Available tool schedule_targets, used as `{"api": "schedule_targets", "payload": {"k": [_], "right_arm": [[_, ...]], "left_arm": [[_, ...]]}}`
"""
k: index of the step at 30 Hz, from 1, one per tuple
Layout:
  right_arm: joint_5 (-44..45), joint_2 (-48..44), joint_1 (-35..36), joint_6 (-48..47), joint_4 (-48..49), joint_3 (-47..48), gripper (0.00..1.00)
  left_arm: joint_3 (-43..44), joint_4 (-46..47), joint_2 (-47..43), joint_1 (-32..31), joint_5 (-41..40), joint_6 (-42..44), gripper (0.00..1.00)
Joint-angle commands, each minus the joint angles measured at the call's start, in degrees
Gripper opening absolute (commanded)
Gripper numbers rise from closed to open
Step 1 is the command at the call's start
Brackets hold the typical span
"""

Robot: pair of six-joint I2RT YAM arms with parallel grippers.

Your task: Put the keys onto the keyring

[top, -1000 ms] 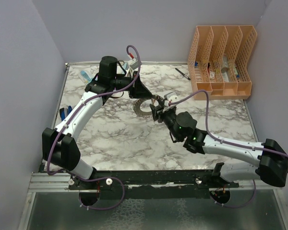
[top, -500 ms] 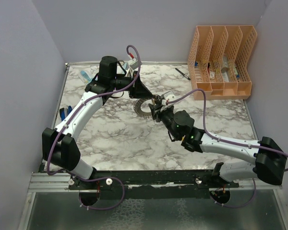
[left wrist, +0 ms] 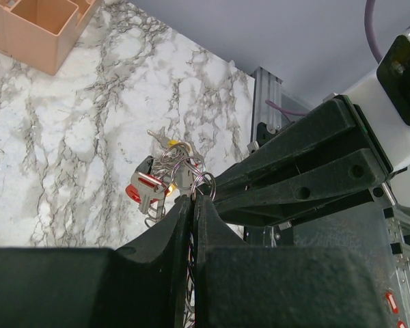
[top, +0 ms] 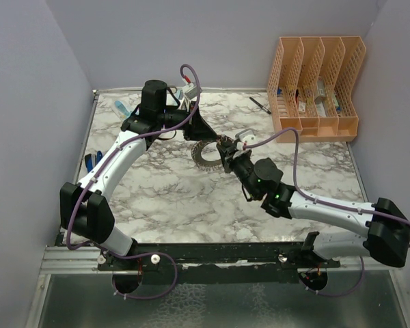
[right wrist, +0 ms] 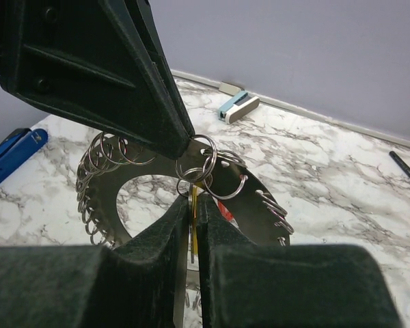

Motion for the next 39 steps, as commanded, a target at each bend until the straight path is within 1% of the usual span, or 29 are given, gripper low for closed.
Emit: {"api": "schedule_targets", "payload": {"k": [1,10,13,20,31,39], "right_arm": [[-0.8,-2.6,-0.4,-0.3,2.9,-0.9,0.09],[-0.8,-4.6,-0.4,-0.1,1.4,-1.4,0.05],[-1.4,-6.0,-0.4,0.8,-2.2,-0.6,0.01],[-1.1,-10.5,-0.4,1.1,-9.7,1.3,0.01],[-4.5,-8.3,-0.4,1.8,-26.3,13.2,0.01],[-8.5,-5.7,-0.5,3.2,-42.1,24.6,0.01]], "left_arm": [[0.4,1.0,-2.4,0.0,2.7,-0.7,0.0],[0.4,0.7,-2.3,-0.1,2.6,-0.4,0.0],[0.8,-0.6,-2.3,0.2,2.3,0.9,0.0],[1.4,-2.4,-2.2,0.4,1.9,2.6,0.0],[2.9,-7.0,-1.9,0.4,3.1,6.9,0.0],[4.1,-10.1,-2.0,0.3,4.0,10.0,0.0]]}}
